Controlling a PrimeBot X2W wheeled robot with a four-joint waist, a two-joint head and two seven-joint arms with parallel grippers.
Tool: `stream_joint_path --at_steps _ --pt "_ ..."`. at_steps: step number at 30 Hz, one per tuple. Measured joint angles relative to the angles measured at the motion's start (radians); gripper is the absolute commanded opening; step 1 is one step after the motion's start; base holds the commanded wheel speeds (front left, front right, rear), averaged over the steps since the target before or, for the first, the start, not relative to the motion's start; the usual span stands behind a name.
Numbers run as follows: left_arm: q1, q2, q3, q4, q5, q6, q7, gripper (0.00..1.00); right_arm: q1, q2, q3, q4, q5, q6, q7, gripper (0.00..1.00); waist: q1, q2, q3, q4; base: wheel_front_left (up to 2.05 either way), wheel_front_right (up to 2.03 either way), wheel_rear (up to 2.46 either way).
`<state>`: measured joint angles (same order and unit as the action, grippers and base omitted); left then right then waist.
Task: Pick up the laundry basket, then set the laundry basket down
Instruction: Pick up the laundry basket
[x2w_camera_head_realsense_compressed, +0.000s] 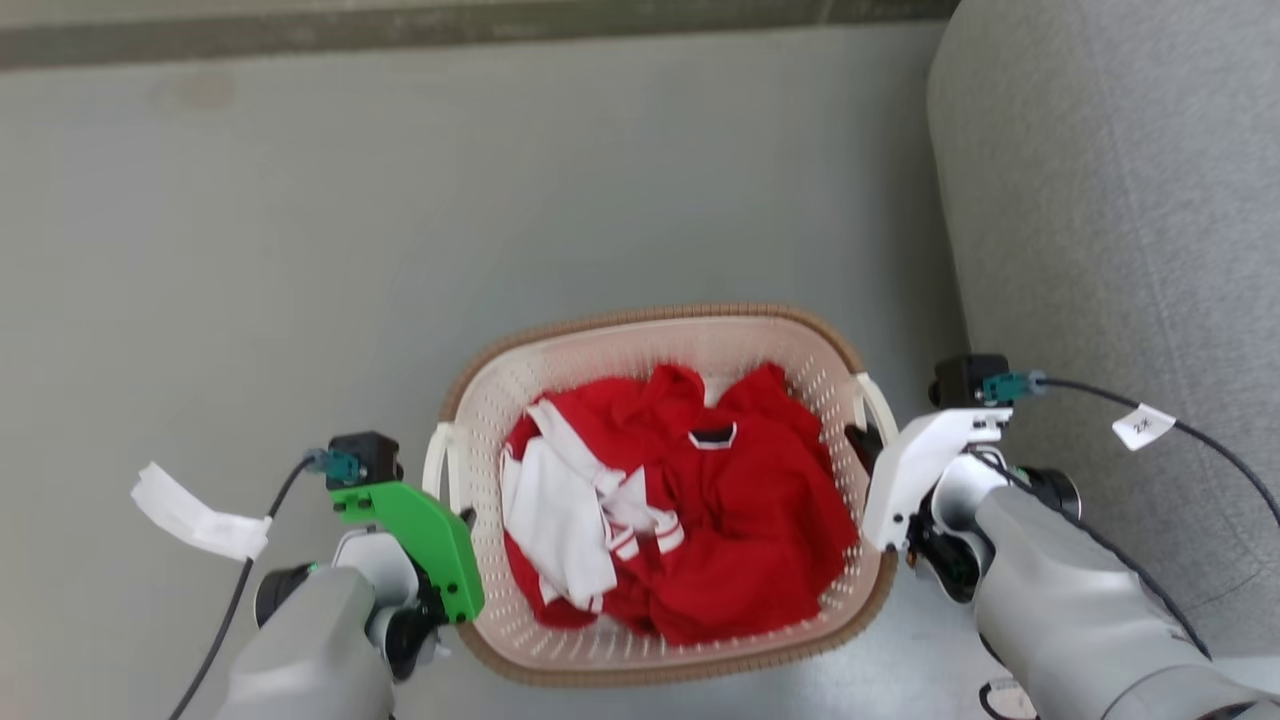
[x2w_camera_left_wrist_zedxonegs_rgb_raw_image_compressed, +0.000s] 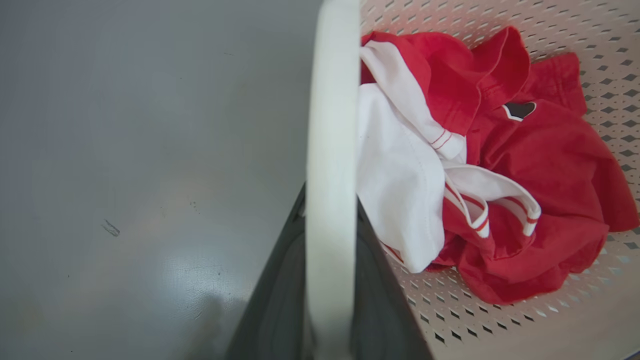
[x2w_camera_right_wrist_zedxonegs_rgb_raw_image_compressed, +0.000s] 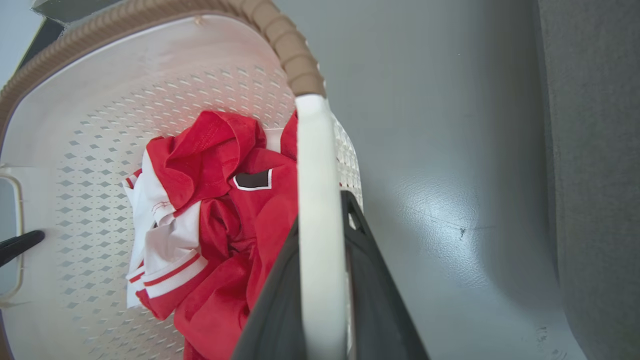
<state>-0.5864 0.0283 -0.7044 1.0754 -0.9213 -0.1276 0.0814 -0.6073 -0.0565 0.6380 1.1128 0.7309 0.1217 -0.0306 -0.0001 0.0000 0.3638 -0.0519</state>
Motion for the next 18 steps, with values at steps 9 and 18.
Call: stream_joint_path --at_steps 9,18 --pt "0.082 0.000 -0.027 0.014 -0.046 0.000 0.064 0.00 0.082 0.000 0.050 0.004 0.035 0.000 0.058 0.00 0.0000 0.0000 -0.124 0.002 0.00 0.00 0.00" --pt "0.112 0.003 -0.042 0.015 -0.061 0.000 0.103 0.00 0.107 -0.001 0.077 0.007 0.061 -0.001 0.092 0.00 0.0000 0.0000 -0.229 0.000 0.00 0.00 0.00"
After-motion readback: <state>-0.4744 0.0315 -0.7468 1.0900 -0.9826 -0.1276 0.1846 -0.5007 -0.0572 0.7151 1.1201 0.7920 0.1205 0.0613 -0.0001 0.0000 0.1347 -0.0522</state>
